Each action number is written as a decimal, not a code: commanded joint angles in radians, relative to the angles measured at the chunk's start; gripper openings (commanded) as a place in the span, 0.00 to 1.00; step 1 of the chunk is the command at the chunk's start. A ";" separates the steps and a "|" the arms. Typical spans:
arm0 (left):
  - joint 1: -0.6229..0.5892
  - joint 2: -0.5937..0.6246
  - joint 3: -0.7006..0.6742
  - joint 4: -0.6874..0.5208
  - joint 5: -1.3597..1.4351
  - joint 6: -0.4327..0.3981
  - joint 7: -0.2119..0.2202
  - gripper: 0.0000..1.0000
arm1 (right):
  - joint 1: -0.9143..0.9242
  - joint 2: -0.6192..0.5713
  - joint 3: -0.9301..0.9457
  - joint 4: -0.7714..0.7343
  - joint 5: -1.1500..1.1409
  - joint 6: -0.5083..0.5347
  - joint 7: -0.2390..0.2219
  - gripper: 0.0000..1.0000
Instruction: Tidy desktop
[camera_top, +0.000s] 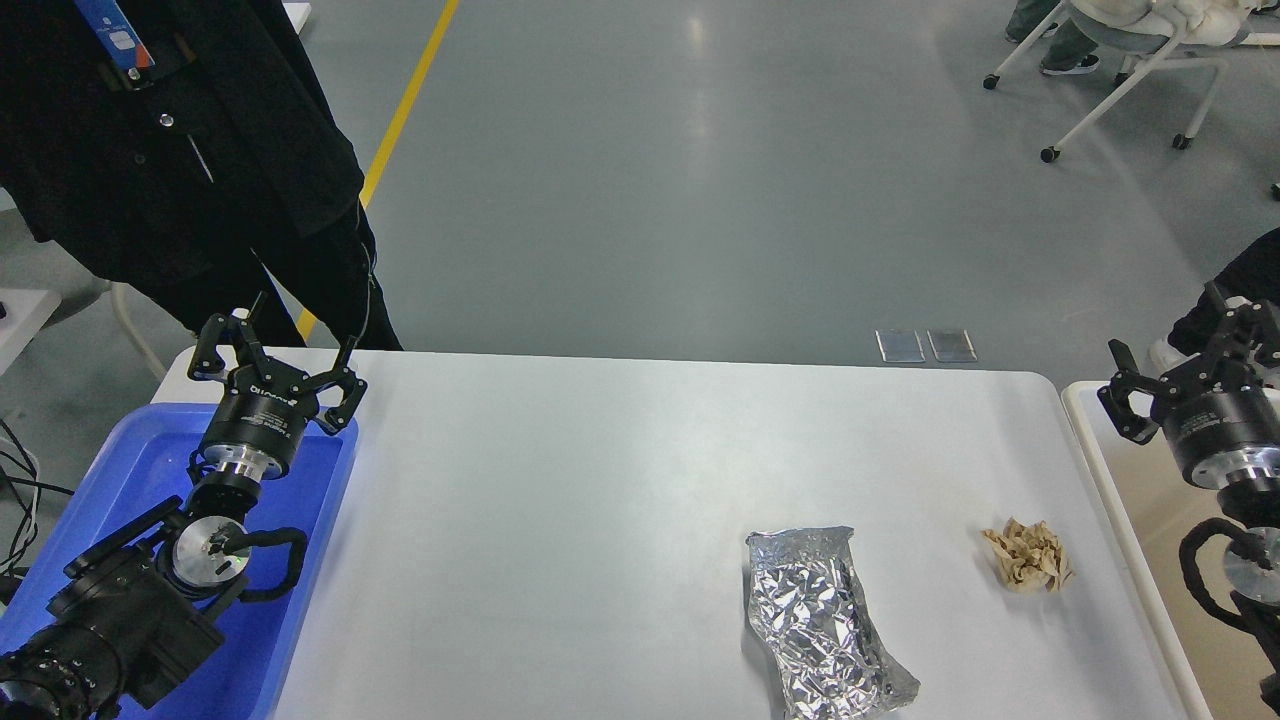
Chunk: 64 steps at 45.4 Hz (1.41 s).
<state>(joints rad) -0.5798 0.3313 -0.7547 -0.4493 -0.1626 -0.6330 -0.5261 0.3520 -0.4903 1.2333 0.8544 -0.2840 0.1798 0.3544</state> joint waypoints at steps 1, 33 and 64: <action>0.000 0.000 0.000 0.000 0.000 0.001 0.000 1.00 | -0.002 -0.001 0.000 0.000 0.000 0.000 0.000 1.00; 0.000 0.000 0.000 0.000 0.000 -0.001 0.000 1.00 | -0.004 -0.016 0.000 -0.002 0.002 0.035 0.000 1.00; 0.000 0.000 0.000 0.000 0.000 -0.001 0.000 1.00 | 0.016 -0.013 -0.015 -0.032 0.013 0.012 -0.002 1.00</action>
<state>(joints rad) -0.5798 0.3313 -0.7547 -0.4495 -0.1626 -0.6332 -0.5262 0.3624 -0.5026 1.2210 0.8362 -0.2710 0.2123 0.3531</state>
